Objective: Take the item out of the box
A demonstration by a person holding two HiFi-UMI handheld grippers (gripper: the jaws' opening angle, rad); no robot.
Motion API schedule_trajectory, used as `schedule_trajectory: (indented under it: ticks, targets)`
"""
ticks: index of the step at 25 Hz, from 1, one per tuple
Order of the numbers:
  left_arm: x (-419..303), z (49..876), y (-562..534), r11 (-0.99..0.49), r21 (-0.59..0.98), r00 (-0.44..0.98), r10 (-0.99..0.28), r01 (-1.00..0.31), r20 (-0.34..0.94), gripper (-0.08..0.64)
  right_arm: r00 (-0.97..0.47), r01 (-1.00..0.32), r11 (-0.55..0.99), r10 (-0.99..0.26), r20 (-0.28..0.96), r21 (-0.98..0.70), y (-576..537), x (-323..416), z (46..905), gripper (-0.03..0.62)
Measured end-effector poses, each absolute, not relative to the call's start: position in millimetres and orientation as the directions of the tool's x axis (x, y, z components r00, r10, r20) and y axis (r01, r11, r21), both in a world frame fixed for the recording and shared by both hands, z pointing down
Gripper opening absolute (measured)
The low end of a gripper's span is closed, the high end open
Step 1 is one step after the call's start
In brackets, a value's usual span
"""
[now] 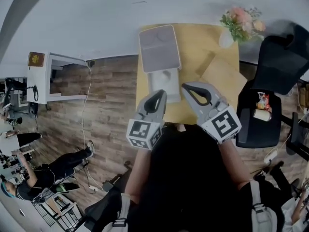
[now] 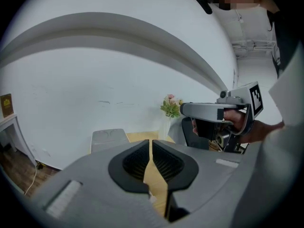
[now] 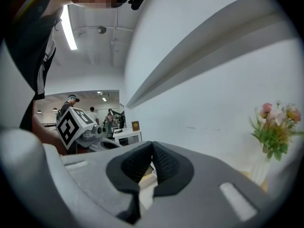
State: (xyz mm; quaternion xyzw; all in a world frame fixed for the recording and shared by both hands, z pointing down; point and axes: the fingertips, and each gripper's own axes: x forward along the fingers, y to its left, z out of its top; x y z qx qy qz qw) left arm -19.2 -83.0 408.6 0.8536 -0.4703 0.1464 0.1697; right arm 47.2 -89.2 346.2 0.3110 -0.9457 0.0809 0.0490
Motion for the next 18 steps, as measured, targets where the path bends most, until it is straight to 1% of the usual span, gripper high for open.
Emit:
schedule_trajectory:
  ticks: [8,13,18]
  targets:
    - [-32.9,437.4,-85.9,-0.491,0.164,0.504,-0.719,-0.856,0.478,0.011,-0.806,-0.588,0.791,-0.559,0.193,-0.168,-97.1,33.2,373.8,0.003]
    - [-49.9,454.1,-99.1,-0.522,0.165,0.523,-0.674,-0.837,0.521,0.012,-0.758,-0.646,0.751,-0.612,0.224,-0.135,-110.7,33.2,372.1,0.003]
    - [-58.9,475.9,-113.7,-0.568,0.175,0.555,-0.613,-0.804,0.562,0.014,-0.705,-0.703,0.698,-0.658,0.265,-0.138,-116.1,34.3,377.3,0.003]
